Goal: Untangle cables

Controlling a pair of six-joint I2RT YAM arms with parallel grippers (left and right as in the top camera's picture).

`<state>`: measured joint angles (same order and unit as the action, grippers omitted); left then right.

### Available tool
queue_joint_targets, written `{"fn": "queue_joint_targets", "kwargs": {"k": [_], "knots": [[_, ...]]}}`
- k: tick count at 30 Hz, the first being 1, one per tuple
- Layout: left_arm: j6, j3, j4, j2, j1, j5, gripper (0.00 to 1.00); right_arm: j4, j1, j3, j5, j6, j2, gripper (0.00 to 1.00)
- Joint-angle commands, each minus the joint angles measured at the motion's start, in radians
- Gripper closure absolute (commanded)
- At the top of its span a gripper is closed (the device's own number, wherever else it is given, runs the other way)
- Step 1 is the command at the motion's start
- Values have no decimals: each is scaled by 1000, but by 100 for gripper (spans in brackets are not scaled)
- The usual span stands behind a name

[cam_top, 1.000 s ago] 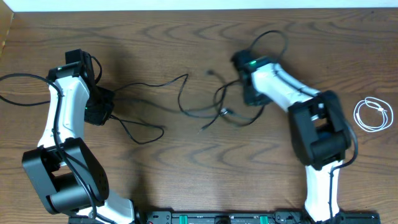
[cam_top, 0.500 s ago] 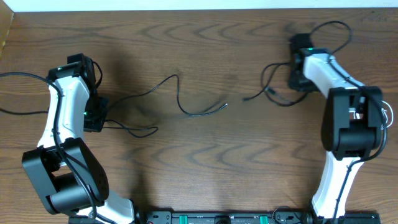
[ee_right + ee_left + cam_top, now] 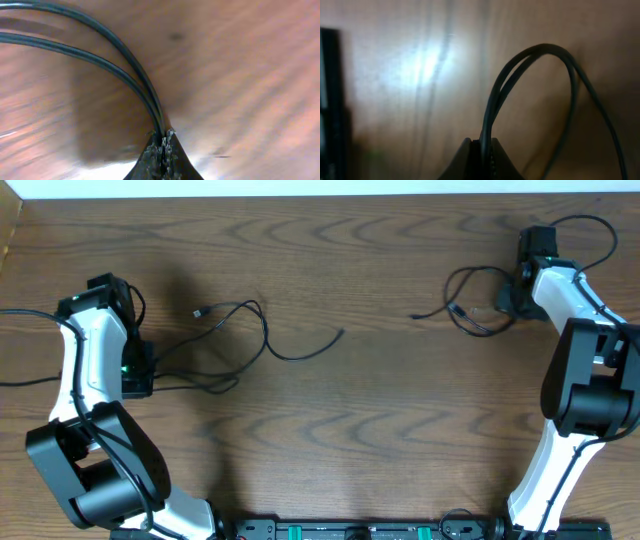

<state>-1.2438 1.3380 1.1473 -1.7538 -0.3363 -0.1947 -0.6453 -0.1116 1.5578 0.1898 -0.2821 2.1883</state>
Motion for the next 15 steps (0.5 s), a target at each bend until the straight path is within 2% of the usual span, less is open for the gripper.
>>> {"fn": "queue_joint_targets", "kwargs": {"k": [1,4,10,13,15], "knots": [[111,-6,-31,8,29,56,93,-18,59,-23,-247,5,35,99],[161,-6,-69,8,62,62,92,-41,113,-23,-277,5,35,99],[342,-6,-174,8,151,126,91,-71,248,-24,-278,-2,35,99],[405,-6,-198,8,189,122,79,-70,313,-24,-275,-2,35,95],[430,-6,-196,8,204,105,75,-69,343,-24,-269,-2,35,90]]}}
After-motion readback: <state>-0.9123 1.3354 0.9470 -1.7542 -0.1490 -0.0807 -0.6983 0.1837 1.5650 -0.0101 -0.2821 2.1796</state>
